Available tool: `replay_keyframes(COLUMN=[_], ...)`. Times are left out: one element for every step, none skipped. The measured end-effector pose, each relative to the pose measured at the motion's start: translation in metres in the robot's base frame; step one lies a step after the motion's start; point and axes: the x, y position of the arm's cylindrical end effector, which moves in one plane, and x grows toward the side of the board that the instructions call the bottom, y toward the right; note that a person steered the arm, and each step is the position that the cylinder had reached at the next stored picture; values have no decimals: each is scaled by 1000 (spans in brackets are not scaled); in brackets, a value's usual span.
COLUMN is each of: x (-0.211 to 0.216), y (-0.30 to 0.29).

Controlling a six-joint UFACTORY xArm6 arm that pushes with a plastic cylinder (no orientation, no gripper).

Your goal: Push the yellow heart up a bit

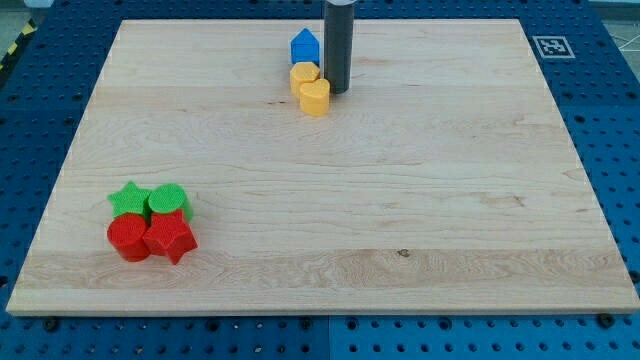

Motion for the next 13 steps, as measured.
replay_keyframes(x=[13, 13, 13, 27, 59, 67, 67, 67, 66, 65, 64, 60, 54], y=[0, 0, 21, 37, 34, 2, -18, -27, -27, -20, 2, 9, 9])
